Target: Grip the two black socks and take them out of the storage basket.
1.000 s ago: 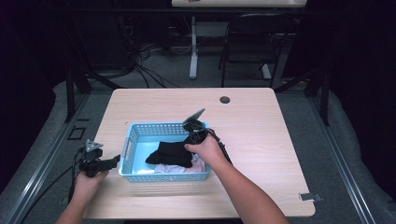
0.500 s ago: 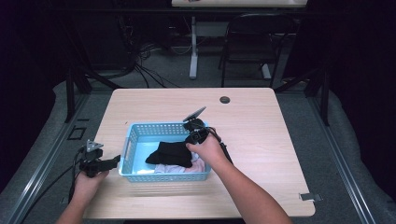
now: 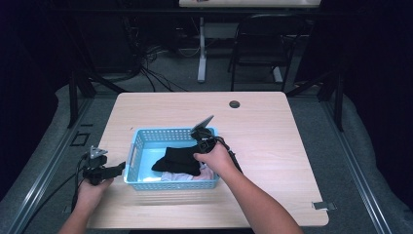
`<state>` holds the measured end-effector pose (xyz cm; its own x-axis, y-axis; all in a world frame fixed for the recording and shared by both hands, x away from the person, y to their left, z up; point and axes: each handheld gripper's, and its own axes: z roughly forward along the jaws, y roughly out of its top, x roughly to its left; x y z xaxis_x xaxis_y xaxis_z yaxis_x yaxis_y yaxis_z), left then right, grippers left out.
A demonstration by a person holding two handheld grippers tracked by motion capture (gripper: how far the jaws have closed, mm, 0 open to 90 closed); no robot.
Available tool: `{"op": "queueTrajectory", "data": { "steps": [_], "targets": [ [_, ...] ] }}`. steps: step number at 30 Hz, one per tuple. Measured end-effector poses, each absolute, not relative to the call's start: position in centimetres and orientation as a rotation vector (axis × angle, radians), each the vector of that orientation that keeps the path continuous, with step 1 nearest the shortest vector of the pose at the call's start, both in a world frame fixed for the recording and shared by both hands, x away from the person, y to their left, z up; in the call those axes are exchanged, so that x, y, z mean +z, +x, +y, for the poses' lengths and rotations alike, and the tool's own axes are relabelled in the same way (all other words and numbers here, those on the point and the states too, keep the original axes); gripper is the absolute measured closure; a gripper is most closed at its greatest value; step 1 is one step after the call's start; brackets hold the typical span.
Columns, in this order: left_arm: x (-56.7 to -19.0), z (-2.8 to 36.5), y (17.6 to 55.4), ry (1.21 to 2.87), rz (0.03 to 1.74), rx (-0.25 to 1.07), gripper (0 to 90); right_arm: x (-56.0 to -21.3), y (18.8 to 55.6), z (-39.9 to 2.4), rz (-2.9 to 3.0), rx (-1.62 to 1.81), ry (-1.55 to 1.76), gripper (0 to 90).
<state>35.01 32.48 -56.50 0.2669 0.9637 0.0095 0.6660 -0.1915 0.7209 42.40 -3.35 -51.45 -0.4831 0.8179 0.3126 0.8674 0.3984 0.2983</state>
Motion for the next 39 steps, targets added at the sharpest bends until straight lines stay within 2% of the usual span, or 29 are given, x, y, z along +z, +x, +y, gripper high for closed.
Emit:
{"op": "queueTrajectory", "data": {
  "steps": [3,22,29,39],
  "targets": [
    [-56.5,32.5,35.0,1.938,1.469,0.637,22.3,-50.5,42.1,-3.5,-2.56,-0.674,-1.498,84.6],
    [-56.5,32.5,35.0,1.939,1.468,0.636,22.3,-45.4,40.5,-2.1,-2.704,-0.849,-1.338,86.6],
    [-56.5,32.5,35.0,1.937,1.469,0.635,22.2,-41.5,39.9,-0.9,-2.758,-0.909,-1.275,86.8],
    [-56.5,32.5,35.0,1.936,1.472,0.633,22.3,-36.8,39.7,-2.1,-2.791,-0.974,-1.262,86.8]
  ]
}}
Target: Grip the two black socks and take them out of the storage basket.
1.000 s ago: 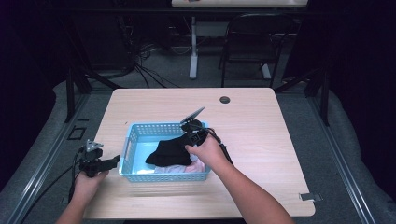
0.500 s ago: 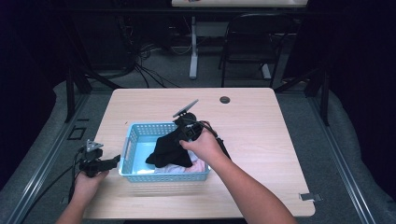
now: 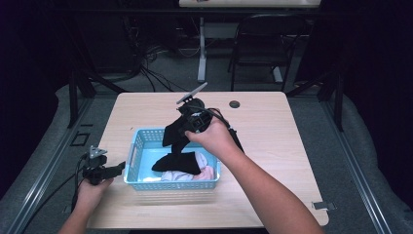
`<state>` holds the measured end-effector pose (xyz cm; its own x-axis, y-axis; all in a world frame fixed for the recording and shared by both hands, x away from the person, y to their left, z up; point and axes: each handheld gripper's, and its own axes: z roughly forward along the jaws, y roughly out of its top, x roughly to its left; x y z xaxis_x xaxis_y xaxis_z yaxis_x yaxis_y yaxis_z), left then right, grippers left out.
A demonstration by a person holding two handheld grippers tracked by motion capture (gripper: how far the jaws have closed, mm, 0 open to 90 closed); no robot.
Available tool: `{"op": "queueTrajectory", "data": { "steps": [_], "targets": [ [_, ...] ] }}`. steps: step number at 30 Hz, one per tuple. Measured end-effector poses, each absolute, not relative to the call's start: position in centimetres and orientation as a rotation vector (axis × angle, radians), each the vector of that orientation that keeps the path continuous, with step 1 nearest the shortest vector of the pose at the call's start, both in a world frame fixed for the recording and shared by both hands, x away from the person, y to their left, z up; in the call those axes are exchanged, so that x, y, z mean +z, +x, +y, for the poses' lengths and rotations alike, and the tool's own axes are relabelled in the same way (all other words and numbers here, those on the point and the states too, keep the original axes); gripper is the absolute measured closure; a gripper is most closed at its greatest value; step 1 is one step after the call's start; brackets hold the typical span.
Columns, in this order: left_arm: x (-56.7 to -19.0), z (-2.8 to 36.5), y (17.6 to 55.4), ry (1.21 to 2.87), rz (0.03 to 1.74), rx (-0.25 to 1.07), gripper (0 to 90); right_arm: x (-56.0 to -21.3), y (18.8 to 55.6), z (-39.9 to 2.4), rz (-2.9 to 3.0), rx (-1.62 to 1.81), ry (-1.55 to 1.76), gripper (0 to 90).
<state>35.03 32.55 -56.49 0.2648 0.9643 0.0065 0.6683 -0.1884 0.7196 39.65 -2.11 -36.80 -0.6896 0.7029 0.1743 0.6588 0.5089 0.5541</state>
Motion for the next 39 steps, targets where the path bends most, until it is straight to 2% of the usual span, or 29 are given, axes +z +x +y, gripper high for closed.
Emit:
{"op": "queueTrajectory", "data": {
  "steps": [19,33,39],
  "targets": [
    [-56.6,32.5,35.1,1.936,1.481,0.631,22.3,-33.9,39.2,-6.7,2.598,0.888,1.243,86.8],
    [-56.7,32.4,35.2,1.942,1.483,0.634,22.2,-33.3,38.8,-13.3,2.474,0.848,1.374,86.7],
    [-56.6,32.4,35.1,1.941,1.481,0.636,22.2,-34.4,38.5,-16.3,2.429,0.768,1.44,86.7]
  ]
}}
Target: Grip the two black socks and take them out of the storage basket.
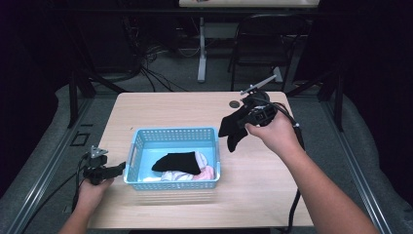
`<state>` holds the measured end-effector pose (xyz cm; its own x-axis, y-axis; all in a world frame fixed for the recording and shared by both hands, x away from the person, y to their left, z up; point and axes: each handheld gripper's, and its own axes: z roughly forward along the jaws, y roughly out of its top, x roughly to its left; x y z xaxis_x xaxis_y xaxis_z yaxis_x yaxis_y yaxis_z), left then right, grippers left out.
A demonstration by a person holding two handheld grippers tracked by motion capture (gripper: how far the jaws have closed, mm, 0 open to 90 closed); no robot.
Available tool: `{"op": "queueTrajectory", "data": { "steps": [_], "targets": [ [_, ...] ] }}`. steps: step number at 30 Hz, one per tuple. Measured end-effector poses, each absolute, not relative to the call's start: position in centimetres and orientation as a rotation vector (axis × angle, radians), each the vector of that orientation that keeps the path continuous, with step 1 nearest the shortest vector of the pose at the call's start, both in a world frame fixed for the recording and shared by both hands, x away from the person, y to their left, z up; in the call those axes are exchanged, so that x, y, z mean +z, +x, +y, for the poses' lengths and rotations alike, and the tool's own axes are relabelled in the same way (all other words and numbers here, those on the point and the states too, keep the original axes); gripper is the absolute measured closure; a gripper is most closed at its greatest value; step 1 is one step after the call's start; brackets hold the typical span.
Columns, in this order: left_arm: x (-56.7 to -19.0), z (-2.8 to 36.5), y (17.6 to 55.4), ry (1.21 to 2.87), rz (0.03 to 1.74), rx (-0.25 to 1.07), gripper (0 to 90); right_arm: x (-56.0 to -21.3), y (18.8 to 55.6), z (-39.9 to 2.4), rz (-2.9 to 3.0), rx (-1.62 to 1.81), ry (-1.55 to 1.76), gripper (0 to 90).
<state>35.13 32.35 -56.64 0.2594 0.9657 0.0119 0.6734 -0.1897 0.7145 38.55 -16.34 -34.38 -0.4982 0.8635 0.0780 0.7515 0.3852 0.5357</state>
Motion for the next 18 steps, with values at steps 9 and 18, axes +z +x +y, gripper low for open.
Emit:
{"op": "queueTrajectory", "data": {
  "steps": [9,18],
  "targets": [
    [-56.6,32.5,35.0,1.944,1.477,0.637,22.2,-37.7,38.9,-17.3,2.429,0.703,1.5,86.7],
    [-56.7,32.5,34.9,1.946,1.479,0.636,22.2,-40.9,39.3,-17.8,2.433,0.689,1.543,86.7]
  ]
}}
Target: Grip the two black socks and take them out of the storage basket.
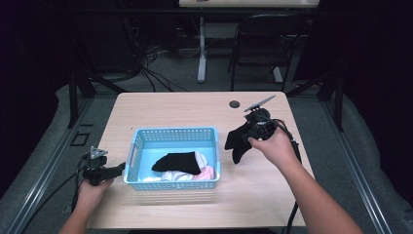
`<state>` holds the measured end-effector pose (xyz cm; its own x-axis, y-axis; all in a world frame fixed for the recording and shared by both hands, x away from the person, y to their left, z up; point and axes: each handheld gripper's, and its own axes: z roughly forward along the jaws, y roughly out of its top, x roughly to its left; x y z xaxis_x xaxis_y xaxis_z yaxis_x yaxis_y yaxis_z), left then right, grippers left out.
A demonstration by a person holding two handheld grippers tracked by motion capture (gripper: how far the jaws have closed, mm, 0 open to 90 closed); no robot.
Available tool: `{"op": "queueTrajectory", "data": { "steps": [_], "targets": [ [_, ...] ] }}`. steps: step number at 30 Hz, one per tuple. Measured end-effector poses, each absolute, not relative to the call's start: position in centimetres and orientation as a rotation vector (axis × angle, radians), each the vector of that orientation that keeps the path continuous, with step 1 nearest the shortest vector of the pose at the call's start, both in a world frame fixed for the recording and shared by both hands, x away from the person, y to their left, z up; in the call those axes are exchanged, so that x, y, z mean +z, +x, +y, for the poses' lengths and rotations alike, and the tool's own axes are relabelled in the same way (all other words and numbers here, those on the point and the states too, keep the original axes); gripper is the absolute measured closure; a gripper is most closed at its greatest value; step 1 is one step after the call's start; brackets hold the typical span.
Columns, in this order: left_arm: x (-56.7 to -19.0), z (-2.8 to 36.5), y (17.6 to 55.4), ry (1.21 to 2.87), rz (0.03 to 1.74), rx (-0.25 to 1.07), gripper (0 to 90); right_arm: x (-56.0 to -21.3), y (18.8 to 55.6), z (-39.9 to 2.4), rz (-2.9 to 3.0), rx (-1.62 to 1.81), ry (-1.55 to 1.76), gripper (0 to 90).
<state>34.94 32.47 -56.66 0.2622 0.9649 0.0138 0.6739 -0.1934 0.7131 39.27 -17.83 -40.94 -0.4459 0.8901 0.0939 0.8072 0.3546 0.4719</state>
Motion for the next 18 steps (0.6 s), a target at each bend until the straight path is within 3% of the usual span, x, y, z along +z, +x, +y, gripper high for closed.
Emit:
{"op": "queueTrajectory", "data": {
  "steps": [8,18],
  "targets": [
    [-56.7,32.5,34.9,1.945,1.479,0.638,22.2,-44.2,39.4,-18.8,2.457,0.668,1.587,86.6],
    [-56.7,32.4,34.9,1.948,1.478,0.639,22.3,-47.4,39.3,-23.1,2.416,0.626,1.755,85.8]
  ]
}}
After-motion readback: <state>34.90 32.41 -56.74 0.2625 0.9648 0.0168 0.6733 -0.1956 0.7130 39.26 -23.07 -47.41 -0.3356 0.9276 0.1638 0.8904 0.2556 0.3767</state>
